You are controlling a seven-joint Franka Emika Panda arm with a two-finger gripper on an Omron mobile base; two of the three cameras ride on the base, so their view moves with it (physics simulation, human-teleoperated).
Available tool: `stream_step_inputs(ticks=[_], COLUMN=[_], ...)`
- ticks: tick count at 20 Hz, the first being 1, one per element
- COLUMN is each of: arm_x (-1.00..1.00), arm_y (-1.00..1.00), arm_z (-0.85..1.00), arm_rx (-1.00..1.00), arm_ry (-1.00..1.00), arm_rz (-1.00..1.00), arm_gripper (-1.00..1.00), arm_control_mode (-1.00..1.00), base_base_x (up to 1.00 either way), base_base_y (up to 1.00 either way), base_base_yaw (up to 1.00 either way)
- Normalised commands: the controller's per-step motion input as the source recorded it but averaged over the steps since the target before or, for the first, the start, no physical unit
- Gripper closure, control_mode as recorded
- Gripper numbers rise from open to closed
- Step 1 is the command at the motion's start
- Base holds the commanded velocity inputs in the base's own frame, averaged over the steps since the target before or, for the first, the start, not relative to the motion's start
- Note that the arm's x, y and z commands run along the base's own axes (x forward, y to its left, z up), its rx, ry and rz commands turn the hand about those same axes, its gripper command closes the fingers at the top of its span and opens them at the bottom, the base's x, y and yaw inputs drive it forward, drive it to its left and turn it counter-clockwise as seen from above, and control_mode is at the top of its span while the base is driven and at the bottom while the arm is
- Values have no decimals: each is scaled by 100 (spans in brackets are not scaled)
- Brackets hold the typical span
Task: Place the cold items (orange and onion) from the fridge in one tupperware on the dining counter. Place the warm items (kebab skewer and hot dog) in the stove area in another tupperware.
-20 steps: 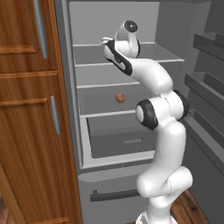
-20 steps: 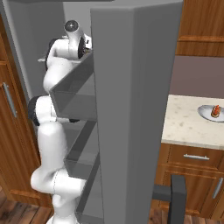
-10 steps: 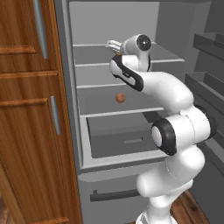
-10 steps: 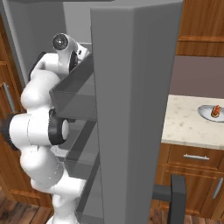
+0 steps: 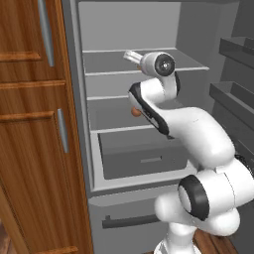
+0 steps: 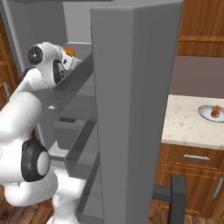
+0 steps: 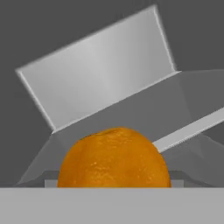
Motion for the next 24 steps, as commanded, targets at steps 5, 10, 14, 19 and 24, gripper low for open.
stream_step_inputs(ticks=[5, 10, 14, 19, 24], arm_x=[-100, -100, -100, -100, -100], arm_y=[-13, -24, -28, -60, -54], arm_z=[40, 16, -14, -72, -96], arm_rx=[4, 2, -1, 0, 8], arm_ry=[1, 15, 26, 24, 5], arm_rz=[-35, -36, -27, -16, -5], arm_gripper=[100, 100, 100, 100, 100], arm_control_mode=[-100, -100, -100, -100, -100], base_base_x=[0, 0, 0, 0, 0], base_base_y=[0, 0, 0, 0, 0], base_base_yaw=[0, 0, 0, 0, 0])
